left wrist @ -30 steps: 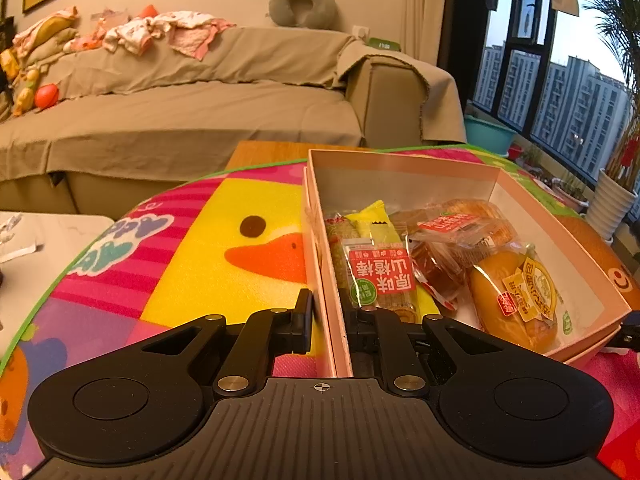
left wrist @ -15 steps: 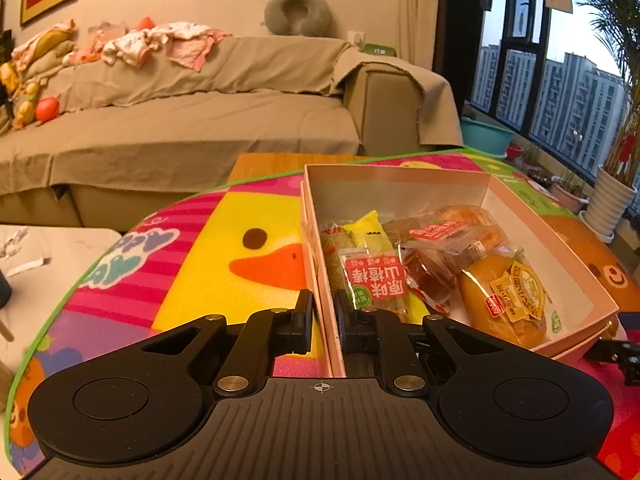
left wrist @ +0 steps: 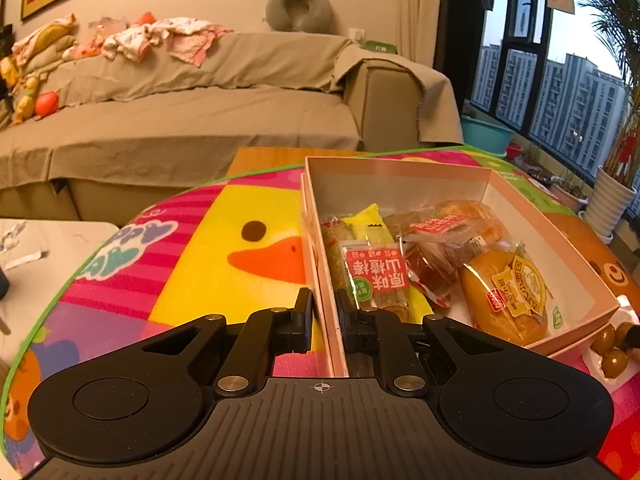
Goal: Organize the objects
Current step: 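Grasp the clear tray of chocolate balls with the right gripper, then place the chocolate ball tray into the pink box with the right gripper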
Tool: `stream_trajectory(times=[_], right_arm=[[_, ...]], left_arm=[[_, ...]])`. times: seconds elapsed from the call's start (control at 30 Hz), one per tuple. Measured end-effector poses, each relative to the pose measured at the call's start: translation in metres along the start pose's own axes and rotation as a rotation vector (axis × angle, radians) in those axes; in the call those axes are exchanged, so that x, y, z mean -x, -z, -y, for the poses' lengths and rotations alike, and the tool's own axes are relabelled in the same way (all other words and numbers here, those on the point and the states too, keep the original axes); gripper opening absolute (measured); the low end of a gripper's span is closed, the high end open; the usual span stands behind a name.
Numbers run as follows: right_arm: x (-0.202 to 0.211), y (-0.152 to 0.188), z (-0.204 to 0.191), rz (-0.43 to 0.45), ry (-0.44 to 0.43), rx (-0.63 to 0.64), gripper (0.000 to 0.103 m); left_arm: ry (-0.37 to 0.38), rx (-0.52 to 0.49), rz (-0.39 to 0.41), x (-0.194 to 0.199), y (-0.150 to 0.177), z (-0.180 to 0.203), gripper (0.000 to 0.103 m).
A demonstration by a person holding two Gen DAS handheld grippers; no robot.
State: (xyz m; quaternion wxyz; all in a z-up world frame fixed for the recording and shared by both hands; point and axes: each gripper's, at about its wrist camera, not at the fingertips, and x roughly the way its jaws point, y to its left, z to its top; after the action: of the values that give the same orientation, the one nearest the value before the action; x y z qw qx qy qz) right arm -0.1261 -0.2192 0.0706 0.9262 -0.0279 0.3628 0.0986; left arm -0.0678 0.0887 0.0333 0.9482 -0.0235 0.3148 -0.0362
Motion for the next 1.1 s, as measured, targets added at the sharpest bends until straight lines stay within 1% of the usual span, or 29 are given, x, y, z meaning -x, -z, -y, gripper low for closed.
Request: stream_trajectory(times=[0.07, 0.13, 0.17, 0.2, 0.27, 0.33, 0.37, 0.47, 0.5, 0.57, 0.63, 0.67, 0.7, 0.77, 0.87, 0.93, 1.03, 1.1], right_arm=[[0.002, -0.002, 0.000, 0.003, 0.010, 0.006, 0.033], [0.001, 0.000, -0.001, -0.006, 0.015, 0.012, 0.038], [-0.001, 0.001, -0.001, -0.012, 0.018, 0.011, 0.054], [-0.002, 0.002, -0.001, -0.016, 0.026, 0.010, 0.073], [-0.005, 0.006, -0.001, -0.013, 0.035, 0.014, 0.084], [-0.010, 0.010, 0.000, -0.029, 0.031, 0.017, 0.085], [-0.014, 0.011, 0.002, -0.041, 0.030, 0.011, 0.087], [-0.027, 0.016, 0.007, -0.086, 0.014, -0.038, 0.089], [-0.030, 0.017, 0.007, -0.084, 0.008, -0.059, 0.093], [-0.031, 0.017, 0.002, -0.065, -0.010, -0.058, 0.093], [-0.034, 0.016, -0.006, -0.051, -0.016, -0.029, 0.091], [-0.035, 0.016, -0.012, -0.045, -0.005, 0.008, 0.086], [-0.034, 0.017, -0.019, -0.029, 0.003, 0.054, 0.075], [-0.028, 0.015, -0.024, -0.030, -0.033, 0.083, 0.074], [-0.019, 0.013, -0.025, -0.014, 0.003, 0.116, 0.073], [-0.010, 0.008, -0.021, 0.004, 0.013, 0.099, 0.073], [0.010, -0.009, -0.015, 0.067, 0.011, 0.074, 0.073], [0.026, -0.025, -0.016, 0.125, -0.008, 0.067, 0.073]], left_arm=[[0.003, 0.003, 0.001, 0.001, 0.000, 0.000, 0.014], [0.004, 0.003, 0.000, 0.001, 0.001, 0.000, 0.014], [0.004, 0.003, 0.001, 0.001, 0.001, 0.000, 0.015], [0.004, 0.003, 0.001, 0.001, 0.001, 0.000, 0.015], [0.004, 0.003, 0.001, 0.001, 0.001, 0.000, 0.015], [0.003, 0.003, 0.001, 0.001, 0.001, 0.000, 0.015], [0.003, 0.003, 0.001, 0.001, 0.001, 0.000, 0.015], [0.001, 0.003, 0.001, 0.001, 0.001, 0.000, 0.015], [0.000, 0.002, 0.001, 0.001, 0.001, 0.000, 0.014], [-0.002, 0.002, 0.001, 0.001, 0.001, 0.000, 0.014], [0.000, 0.001, 0.001, 0.001, 0.001, 0.000, 0.014], [0.000, 0.001, 0.001, 0.001, 0.001, 0.001, 0.014], [0.000, 0.001, 0.001, 0.001, 0.001, 0.001, 0.014], [-0.001, 0.001, 0.002, 0.000, 0.001, 0.001, 0.014], [0.000, 0.002, 0.002, 0.000, 0.001, 0.001, 0.015], [-0.001, 0.002, 0.002, 0.000, 0.001, 0.001, 0.015], [-0.001, 0.002, 0.002, 0.000, 0.001, 0.001, 0.015], [0.000, 0.002, 0.002, 0.000, 0.001, 0.001, 0.014]])
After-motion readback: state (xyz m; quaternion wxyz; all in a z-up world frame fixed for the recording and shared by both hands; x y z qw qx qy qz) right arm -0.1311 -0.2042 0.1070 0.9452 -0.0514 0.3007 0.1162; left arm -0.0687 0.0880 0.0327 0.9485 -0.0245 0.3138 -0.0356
